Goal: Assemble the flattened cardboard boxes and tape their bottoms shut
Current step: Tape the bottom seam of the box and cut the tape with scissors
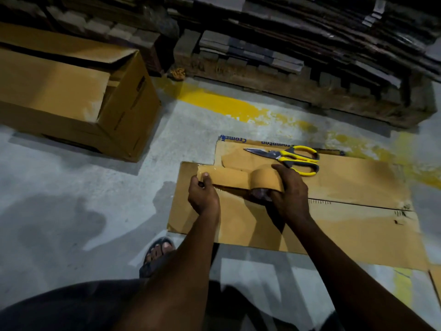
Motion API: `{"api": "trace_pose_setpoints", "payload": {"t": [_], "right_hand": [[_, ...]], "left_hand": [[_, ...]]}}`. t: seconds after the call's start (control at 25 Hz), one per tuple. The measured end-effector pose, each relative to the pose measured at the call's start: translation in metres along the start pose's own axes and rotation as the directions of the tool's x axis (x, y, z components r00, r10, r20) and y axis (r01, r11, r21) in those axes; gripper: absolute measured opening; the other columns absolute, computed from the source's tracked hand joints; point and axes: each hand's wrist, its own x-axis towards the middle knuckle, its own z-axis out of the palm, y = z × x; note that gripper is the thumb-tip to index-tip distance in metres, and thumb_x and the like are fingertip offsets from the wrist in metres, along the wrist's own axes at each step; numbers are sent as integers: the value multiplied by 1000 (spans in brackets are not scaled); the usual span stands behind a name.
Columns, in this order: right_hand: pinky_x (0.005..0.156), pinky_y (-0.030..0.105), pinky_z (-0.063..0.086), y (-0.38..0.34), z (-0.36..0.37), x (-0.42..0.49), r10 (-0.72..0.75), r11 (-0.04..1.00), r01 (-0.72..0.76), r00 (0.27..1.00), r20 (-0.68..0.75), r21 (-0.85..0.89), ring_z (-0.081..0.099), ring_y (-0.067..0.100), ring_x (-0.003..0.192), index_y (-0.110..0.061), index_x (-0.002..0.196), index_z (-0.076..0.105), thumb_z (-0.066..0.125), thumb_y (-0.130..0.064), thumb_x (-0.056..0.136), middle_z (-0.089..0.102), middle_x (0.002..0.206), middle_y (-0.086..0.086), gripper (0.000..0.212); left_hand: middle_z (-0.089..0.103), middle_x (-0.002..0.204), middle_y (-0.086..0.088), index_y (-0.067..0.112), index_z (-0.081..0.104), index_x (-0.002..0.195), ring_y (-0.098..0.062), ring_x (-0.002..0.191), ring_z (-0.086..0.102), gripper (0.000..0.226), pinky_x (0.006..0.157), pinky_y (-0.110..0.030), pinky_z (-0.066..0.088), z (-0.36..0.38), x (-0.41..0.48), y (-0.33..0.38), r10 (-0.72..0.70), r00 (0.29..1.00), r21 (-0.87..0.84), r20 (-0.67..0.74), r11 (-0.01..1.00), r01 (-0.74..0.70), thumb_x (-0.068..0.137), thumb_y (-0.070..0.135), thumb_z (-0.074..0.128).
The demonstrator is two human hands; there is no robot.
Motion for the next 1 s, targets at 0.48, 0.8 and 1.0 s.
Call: {"api": "trace_pose_setpoints", "payload": {"t": [0.48, 0.8, 1.0], "right_hand": [[73, 32, 17, 9, -4, 11, -190, 923, 197, 980, 52, -332, 40, 24, 91, -23, 126, 63, 86, -44, 66, 52, 93, 6, 67], [74, 33, 20, 8, -6, 10, -152, 934, 172, 984, 88, -313, 41, 24, 96, -25, 128, 61, 55, -69, 72, 54, 98, 8, 72], [73, 33, 19, 11, -10, 10, -173, 930, 193, 981, 92, -314, 41, 23, 94, -25, 129, 61, 55, -70, 73, 54, 95, 7, 72]], "left_hand": [[63, 75, -11, 3, 69, 83, -22, 72, 56, 27, 65, -26, 38, -4, 5, -12, -154, 988, -22, -2, 988, 154, 94, 25, 58], [65, 76, -17, -1, 71, 81, -25, 71, 55, 20, 68, -34, 47, -7, 5, -11, -213, 976, -119, -34, 971, 208, 89, 14, 60], [63, 70, -18, -1, 70, 76, -24, 68, 54, 20, 62, -28, 38, -9, 2, -6, -184, 982, -79, -27, 980, 182, 87, 11, 59]]}}
